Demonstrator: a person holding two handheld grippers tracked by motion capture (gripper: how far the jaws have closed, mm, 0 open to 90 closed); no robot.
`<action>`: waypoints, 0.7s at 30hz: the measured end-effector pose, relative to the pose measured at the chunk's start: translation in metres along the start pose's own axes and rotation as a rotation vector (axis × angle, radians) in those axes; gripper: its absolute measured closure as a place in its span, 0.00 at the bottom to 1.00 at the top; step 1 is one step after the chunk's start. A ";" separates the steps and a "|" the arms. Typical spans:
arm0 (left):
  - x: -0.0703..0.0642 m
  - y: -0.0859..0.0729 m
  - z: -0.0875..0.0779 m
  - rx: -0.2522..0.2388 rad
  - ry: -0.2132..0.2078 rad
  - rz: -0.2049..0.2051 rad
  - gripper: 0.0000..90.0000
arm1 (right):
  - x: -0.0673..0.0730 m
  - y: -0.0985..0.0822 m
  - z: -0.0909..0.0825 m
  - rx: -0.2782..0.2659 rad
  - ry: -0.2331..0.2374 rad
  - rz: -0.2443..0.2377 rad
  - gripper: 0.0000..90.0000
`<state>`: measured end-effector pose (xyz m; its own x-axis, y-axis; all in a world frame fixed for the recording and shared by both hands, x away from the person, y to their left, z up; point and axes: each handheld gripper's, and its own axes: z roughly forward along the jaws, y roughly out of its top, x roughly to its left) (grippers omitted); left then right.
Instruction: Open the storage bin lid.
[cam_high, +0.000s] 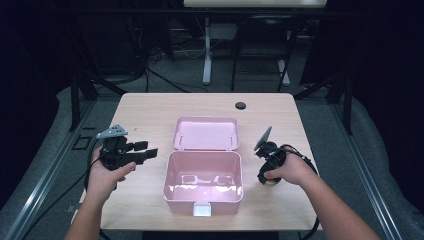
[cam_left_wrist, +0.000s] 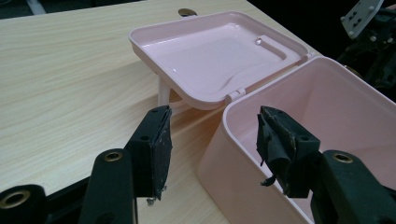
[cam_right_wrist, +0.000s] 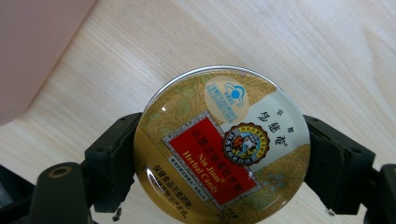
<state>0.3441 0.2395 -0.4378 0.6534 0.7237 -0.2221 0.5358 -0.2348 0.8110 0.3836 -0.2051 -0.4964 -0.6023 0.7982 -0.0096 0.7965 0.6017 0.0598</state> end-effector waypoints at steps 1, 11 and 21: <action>0.000 0.000 0.000 0.000 0.000 -0.001 0.50 | 0.000 0.000 -0.002 -0.002 0.002 0.000 0.22; 0.001 -0.001 0.001 0.001 0.001 -0.006 0.50 | -0.001 0.000 -0.025 -0.008 0.006 -0.029 0.22; 0.001 -0.001 0.001 0.007 0.002 -0.008 0.50 | 0.001 -0.003 -0.037 -0.002 0.010 -0.134 0.22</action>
<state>0.3448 0.2395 -0.4394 0.6477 0.7271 -0.2276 0.5452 -0.2335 0.8051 0.3786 -0.2066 -0.4592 -0.7036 0.7106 -0.0079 0.7089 0.7026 0.0611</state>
